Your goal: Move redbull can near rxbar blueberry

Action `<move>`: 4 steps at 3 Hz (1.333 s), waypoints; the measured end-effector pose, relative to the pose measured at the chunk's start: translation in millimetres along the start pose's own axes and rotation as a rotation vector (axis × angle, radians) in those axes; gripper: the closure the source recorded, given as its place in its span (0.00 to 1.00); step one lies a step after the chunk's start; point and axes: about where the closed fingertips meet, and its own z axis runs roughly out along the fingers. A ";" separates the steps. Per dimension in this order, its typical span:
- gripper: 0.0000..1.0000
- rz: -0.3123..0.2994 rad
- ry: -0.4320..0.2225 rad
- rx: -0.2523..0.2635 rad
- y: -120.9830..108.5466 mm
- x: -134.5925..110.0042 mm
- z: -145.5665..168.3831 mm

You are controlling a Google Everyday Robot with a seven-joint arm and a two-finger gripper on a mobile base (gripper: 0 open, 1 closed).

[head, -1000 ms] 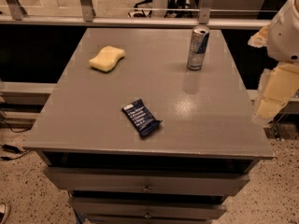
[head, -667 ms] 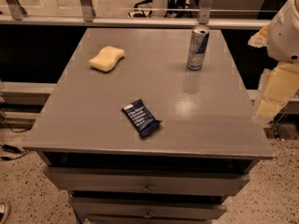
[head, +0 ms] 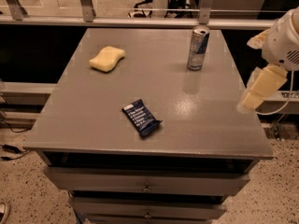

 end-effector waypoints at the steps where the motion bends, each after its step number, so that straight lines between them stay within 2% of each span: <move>1: 0.00 0.071 -0.099 0.053 -35.1 1.8 34.5; 2: 0.00 0.122 -0.216 0.106 -74.6 -7.6 62.4; 4: 0.00 0.230 -0.462 0.130 -135.3 -49.5 101.7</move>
Offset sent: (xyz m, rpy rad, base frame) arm 0.1519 -0.0108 -0.0431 0.3492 -0.2431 -0.1356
